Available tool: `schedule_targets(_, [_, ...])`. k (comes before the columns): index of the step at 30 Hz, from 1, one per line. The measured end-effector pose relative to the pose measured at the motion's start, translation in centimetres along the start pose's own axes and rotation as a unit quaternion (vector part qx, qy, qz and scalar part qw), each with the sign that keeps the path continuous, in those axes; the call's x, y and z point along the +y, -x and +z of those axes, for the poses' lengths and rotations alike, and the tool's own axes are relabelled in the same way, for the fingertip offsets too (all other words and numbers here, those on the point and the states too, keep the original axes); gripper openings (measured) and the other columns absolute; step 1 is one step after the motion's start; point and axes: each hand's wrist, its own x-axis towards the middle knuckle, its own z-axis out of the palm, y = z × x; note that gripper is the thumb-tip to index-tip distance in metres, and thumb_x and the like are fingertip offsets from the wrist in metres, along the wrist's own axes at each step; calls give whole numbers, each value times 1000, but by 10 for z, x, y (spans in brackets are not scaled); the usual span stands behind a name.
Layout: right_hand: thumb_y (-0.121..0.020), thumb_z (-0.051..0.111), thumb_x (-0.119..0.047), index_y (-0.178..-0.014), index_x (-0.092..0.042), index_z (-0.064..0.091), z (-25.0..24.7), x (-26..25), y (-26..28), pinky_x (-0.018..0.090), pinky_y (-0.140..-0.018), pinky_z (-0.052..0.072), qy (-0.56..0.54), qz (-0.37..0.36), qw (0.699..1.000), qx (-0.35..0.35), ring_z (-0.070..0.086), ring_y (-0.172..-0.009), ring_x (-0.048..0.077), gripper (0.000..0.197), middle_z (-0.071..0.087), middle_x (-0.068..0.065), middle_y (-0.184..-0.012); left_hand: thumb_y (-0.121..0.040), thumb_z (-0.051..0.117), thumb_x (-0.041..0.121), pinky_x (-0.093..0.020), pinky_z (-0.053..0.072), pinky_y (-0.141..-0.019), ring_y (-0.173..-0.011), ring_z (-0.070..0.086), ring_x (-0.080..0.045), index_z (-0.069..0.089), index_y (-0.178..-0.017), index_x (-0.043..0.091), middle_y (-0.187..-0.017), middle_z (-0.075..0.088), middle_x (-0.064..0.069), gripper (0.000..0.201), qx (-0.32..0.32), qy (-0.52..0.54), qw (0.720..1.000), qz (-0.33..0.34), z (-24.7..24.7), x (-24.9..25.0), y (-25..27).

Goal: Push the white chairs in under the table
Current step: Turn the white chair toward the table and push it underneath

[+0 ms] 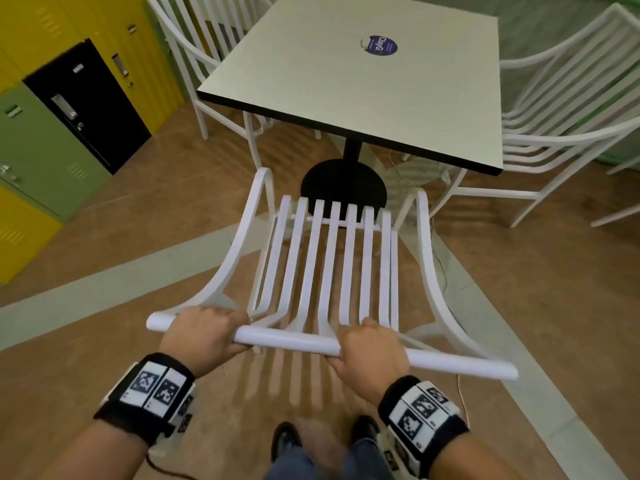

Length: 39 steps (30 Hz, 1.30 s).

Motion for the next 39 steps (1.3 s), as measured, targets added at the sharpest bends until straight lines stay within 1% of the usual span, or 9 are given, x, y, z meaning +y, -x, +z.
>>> schedule_targets(3, [-88, 48, -59, -92, -22, 57, 2, -9, -11, 31, -60, 39, -8, 7, 1000, -9, 45, -71, 16, 39, 63, 1, -83, -62, 79, 48, -21, 27, -44, -39, 37, -12, 37, -61, 33, -47, 52, 9, 45, -8, 11, 1000, -21, 0, -16, -9])
schedule_targets(8, [-73, 33, -87, -95, -31, 58, -4, 22, 12, 29, -65, 49, -59, 34, 996, 49, 54, -75, 11, 65, 61, -10, -84, -70, 62, 64, -22, 36, -51, -59, 54, -6, 54, -75, 35, -68, 60, 13, 30, -32, 42, 998, -41, -11, -9, -9])
schedule_targets(12, [-69, 16, -92, -107, -32, 59, -5, 48, 32, 28, -70, 49, -45, 86, 995, -3, 56, -77, 9, 84, 63, -10, -90, -64, 44, 86, -25, 51, -73, -81, 60, -3, 58, -108, 38, -97, 65, 18, 67, -42, 73, 996, 22, -10, 19, -17])
schedule_targets(16, [-68, 5, -92, -81, -25, 60, -4, 39, 22, 28, -62, 50, 1, 85, 996, -26, 56, -62, 9, 87, 61, -6, -71, -70, 25, 89, -23, 48, -66, -67, 53, -4, 44, -84, 35, -79, 56, 13, 60, -104, 18, 993, 53, -11, 16, -27])
schedule_targets(19, [-63, -4, -94, -80, -24, 63, 6, 27, 15, 31, -63, 54, 13, 91, 994, -60, 59, -60, 10, 98, 62, -4, -69, -68, 21, 90, -21, 44, -63, -66, 54, -4, 43, -80, 34, -76, 57, 12, 62, -129, -14, 989, 65, -9, -4, -24])
schedule_targets(22, [-67, 1, -93, -77, -22, 61, 9, 4, 11, 31, -60, 52, -7, 78, 994, -83, 58, -60, 13, 93, 61, -3, -68, -63, 16, 94, -21, 40, -62, -70, 57, -5, 46, -78, 33, -79, 61, 11, 69, -130, -24, 989, 71, -3, -29, -18])
schedule_targets(25, [-72, 8, -89, -71, -23, 54, 5, -10, 9, 32, -58, 48, -25, 71, 994, -78, 55, -59, 16, 81, 55, -3, -66, -61, 14, 96, -26, 48, -68, -72, 59, -8, 49, -77, 32, -79, 63, 10, 75, -125, -20, 989, 75, 2, -46, -16])
schedule_targets(32, [-70, 12, -90, -74, -26, 57, 9, -16, 8, 31, -61, 54, -59, 93, 994, -27, 57, -58, 9, 78, 59, -5, -65, -59, 24, 97, -31, 54, -64, -62, 59, -7, 55, -77, 32, -69, 63, 9, 75, -105, 3, 993, 46, 4, -48, -17])
schedule_targets(39, [-69, 13, -92, -81, -29, 56, 11, -51, 1, 30, -60, 53, -32, 138, 990, 15, 58, -60, 9, 77, 62, -6, -68, -53, 6, 96, -32, 53, -62, -61, 58, -11, 55, -77, 29, -61, 53, 9, 87, -110, -23, 991, 79, -1, -61, -13])
